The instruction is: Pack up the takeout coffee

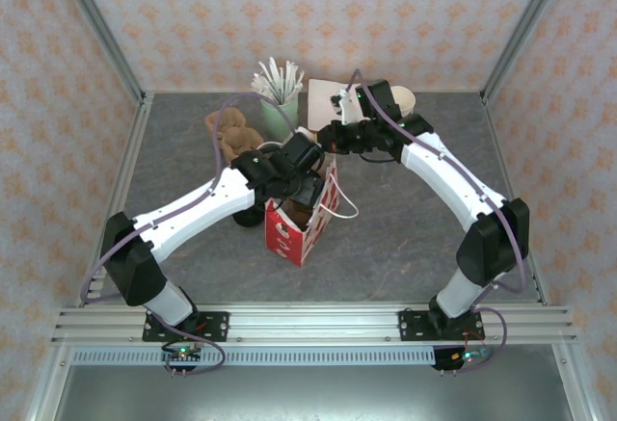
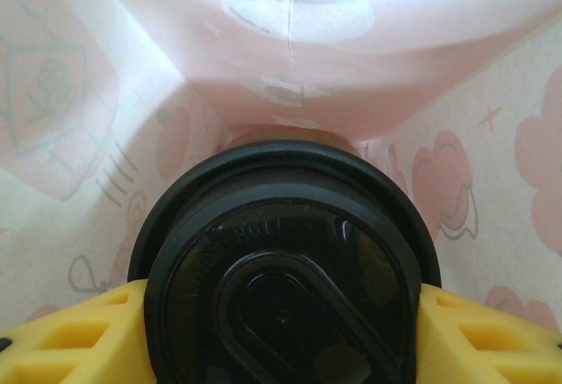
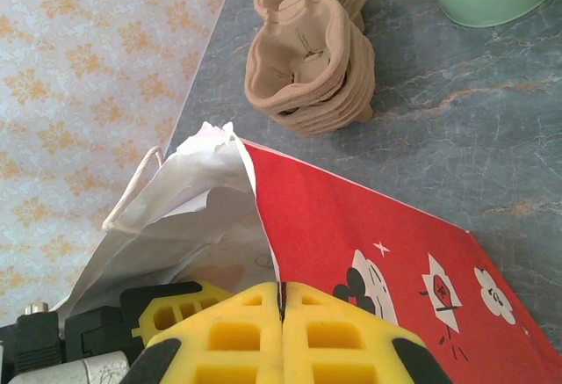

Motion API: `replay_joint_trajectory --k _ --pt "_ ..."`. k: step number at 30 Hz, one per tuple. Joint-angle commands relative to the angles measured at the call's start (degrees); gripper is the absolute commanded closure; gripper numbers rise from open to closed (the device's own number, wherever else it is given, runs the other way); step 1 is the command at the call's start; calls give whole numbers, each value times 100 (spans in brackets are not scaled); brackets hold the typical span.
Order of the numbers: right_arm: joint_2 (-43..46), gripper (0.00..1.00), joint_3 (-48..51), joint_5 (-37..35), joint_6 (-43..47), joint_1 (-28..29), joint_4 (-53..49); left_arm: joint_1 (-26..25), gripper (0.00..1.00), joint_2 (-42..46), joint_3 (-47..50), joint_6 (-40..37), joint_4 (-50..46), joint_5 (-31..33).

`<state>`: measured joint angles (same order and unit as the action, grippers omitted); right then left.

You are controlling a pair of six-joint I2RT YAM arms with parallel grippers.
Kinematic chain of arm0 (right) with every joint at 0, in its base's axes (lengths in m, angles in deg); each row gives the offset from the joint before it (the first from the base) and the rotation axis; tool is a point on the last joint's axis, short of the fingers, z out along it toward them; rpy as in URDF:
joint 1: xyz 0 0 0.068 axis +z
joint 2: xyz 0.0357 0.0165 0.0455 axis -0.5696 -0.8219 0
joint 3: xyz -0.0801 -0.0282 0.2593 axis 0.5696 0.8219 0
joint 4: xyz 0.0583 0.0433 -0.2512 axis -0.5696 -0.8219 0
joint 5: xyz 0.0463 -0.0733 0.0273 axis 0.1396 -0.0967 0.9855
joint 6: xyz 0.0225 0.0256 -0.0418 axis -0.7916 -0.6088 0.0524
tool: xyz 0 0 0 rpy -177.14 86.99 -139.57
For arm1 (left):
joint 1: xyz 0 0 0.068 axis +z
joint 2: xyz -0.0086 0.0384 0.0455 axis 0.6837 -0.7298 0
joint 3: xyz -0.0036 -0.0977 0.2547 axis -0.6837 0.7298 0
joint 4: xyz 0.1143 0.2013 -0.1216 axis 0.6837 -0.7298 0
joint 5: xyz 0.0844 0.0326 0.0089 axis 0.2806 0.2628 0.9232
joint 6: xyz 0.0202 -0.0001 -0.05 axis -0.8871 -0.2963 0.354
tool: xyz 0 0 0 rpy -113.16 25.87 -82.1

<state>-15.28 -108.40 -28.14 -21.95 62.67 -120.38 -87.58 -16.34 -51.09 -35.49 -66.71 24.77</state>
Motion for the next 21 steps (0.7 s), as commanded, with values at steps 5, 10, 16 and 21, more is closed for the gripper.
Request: replay_joint_trajectory --k 5,10,16,21 --pt "129 100 -59 258 -64 39 577 33 41 -413 -172 -288 -13 -149" --pt "92 100 -67 219 -7 42 548 67 41 -522 -208 -359 -70 -173" --pt "7 100 -137 154 19 39 462 70 41 -615 -155 -376 -143 -219" --pt "-87 100 -227 119 -136 37 486 68 41 -671 -233 -394 -212 -181"
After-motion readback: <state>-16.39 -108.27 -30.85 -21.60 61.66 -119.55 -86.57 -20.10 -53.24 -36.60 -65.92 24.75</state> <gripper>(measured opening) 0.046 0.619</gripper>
